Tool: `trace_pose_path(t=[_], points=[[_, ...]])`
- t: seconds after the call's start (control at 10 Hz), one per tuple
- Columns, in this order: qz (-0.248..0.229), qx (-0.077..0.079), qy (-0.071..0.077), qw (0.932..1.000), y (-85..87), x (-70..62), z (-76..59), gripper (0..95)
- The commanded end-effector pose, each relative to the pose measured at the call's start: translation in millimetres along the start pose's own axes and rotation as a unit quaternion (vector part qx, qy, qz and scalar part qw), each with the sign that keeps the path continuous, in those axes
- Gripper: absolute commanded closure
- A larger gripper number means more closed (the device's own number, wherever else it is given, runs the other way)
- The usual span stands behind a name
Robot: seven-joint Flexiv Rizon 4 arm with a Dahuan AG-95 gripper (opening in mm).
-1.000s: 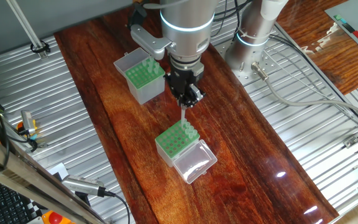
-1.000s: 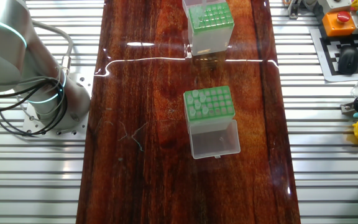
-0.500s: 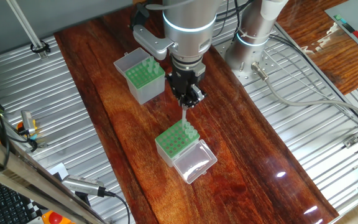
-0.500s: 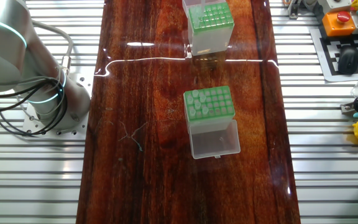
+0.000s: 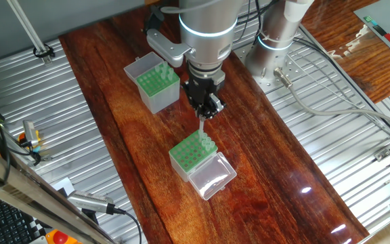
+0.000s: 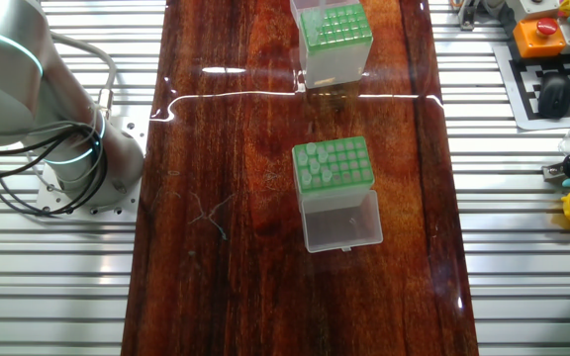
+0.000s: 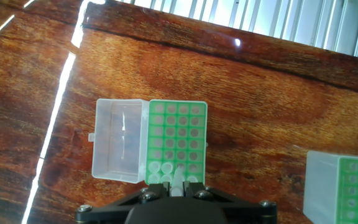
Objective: Transfer all large pipette tips from one holder to another
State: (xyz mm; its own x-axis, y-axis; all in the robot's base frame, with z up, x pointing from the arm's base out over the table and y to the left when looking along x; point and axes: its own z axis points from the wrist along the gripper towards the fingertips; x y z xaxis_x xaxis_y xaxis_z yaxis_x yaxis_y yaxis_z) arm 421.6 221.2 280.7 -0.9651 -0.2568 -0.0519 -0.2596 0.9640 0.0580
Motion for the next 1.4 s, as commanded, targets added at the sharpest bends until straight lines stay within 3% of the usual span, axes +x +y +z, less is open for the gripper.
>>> trace_pose_path(t=[0.1, 0.4, 1.2, 1.4], points=[[-0.001, -0.001, 0.000, 1.0000, 0.0, 0.9, 0.0, 95.0], [-0.002, 0.001, 0.001, 1.0000, -0.3, 2.6, 3.5, 95.0], [-0.010, 0.010, 0.007, 0.9999, -2.6, 3.1, 31.7, 95.0], [-0.014, 0.011, 0.005, 0.9998, -2.6, 3.2, 34.0, 57.0]])
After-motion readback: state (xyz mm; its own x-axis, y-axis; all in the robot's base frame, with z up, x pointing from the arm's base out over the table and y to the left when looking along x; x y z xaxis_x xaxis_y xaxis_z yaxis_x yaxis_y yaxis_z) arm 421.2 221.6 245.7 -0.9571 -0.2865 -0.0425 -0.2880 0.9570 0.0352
